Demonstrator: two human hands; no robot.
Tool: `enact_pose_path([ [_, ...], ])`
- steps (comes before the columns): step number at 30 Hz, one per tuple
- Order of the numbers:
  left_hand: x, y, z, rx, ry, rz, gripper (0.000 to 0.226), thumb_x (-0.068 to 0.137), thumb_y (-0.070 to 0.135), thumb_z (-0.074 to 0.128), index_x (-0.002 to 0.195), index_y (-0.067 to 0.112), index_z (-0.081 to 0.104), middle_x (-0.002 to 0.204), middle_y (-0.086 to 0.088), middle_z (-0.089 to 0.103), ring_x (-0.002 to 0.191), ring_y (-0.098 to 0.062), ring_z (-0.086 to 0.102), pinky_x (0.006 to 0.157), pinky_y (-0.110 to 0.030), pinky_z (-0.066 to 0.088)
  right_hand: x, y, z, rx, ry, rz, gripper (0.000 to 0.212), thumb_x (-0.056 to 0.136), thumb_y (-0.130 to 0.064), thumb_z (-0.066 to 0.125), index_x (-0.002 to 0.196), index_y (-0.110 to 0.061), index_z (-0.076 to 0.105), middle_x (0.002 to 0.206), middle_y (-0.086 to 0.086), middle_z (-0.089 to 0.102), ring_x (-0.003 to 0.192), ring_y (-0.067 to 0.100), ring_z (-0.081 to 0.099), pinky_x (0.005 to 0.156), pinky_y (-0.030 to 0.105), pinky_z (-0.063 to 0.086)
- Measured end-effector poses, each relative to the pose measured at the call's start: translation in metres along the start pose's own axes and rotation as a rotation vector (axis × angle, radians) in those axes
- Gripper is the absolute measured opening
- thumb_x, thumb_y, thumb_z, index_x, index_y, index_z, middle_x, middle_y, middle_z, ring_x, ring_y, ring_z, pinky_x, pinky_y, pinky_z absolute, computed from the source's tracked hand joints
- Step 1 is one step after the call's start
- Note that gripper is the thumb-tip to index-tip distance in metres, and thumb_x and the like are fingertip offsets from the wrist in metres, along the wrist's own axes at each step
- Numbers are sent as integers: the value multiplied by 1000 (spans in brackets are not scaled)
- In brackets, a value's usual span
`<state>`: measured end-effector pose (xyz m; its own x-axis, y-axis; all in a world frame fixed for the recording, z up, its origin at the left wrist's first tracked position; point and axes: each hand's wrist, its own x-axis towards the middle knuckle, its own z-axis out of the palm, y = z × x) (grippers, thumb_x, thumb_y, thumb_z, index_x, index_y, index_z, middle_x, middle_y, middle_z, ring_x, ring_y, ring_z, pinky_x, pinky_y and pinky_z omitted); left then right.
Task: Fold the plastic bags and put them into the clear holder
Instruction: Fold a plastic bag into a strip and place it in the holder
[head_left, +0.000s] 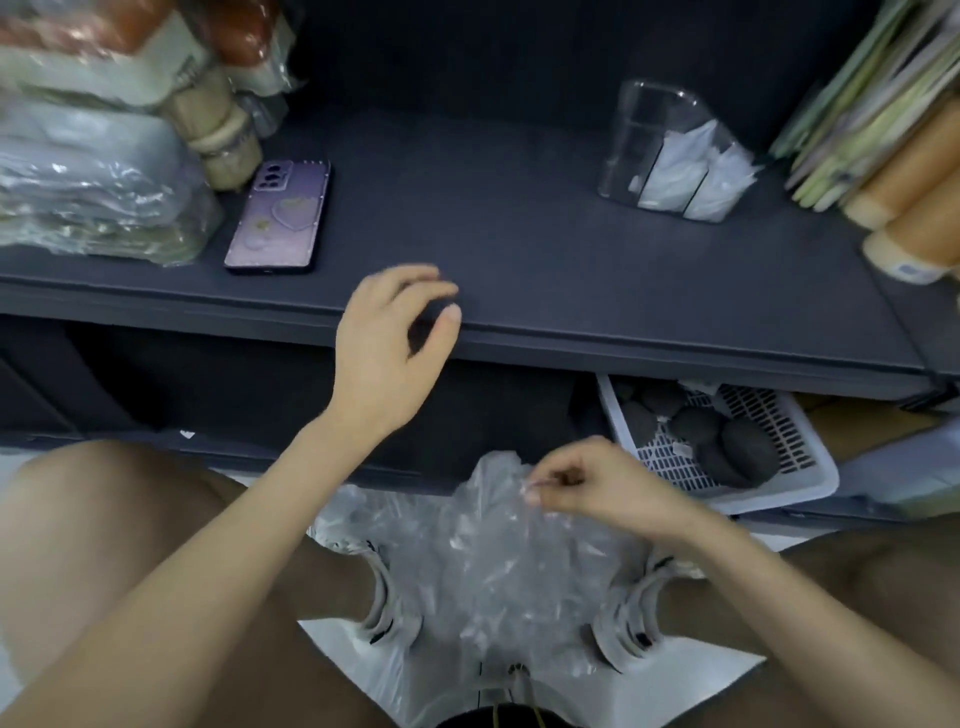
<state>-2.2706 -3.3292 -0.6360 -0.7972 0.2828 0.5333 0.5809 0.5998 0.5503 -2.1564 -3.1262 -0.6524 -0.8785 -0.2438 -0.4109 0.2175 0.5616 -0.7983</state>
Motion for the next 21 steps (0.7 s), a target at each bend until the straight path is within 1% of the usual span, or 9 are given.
enact_pose_path([
  [2,-9,31,-13,-210,-54,-71,37,92,38,50,85,10,72,86,-1,67,84,-18,60,80,-33,47,-15,-29,-32,86,63,-44,17,86,-20,70,74,-8,72,62,-2,64,64,2,56,62,20,44],
  [4,-17,59,-24,-377,-165,-163,42,88,48,49,79,12,71,75,4,63,73,-15,57,69,-30,45,-24,-51,-58,156,183,-100,24,86,-24,69,77,-2,71,59,6,57,59,10,50,58,23,43],
  [7,-19,81,-29,-445,-350,-204,43,80,62,52,100,28,69,94,15,65,91,-6,61,80,-20,46,-28,-76,-88,257,330,-165,33,87,-24,66,80,8,67,53,1,45,47,6,36,48,15,31],
  [9,-13,91,-27,-434,-399,-218,43,77,65,61,110,37,61,105,21,63,101,1,58,86,-14,44,-29,-89,-103,275,379,-201,37,88,-27,65,80,9,65,51,3,47,47,7,38,49,16,32],
  [12,5,100,-28,-469,-293,-288,30,80,34,73,107,36,61,94,15,67,87,4,61,78,-10,46,-28,-105,-120,290,400,-213,31,86,-29,66,82,2,71,71,14,67,66,15,58,69,22,46],
  [16,35,98,-38,-611,-310,-375,12,86,15,69,93,25,69,80,4,73,78,-7,68,72,-16,50,-27,-111,-148,234,435,-143,17,84,-27,70,79,-12,75,76,-3,74,77,6,68,85,25,48],
  [18,46,96,-41,-637,-278,-395,11,86,12,69,83,22,72,78,5,73,74,-7,67,69,-19,50,-28,-109,-162,193,479,-101,19,82,-35,71,82,-17,76,78,-2,72,79,17,67,80,26,53],
  [20,55,97,-43,-646,-237,-414,12,86,11,69,78,19,72,74,2,71,69,-9,64,67,-25,50,-32,-111,-167,119,685,-143,19,82,-41,69,87,-23,72,79,-5,66,75,12,59,69,19,47],
  [21,60,98,-43,-651,-216,-431,12,86,10,69,77,18,72,72,1,71,66,-10,63,66,-28,51,-37,-113,-164,57,827,-227,19,83,-42,68,92,-26,70,84,-7,65,78,8,57,71,17,45],
])
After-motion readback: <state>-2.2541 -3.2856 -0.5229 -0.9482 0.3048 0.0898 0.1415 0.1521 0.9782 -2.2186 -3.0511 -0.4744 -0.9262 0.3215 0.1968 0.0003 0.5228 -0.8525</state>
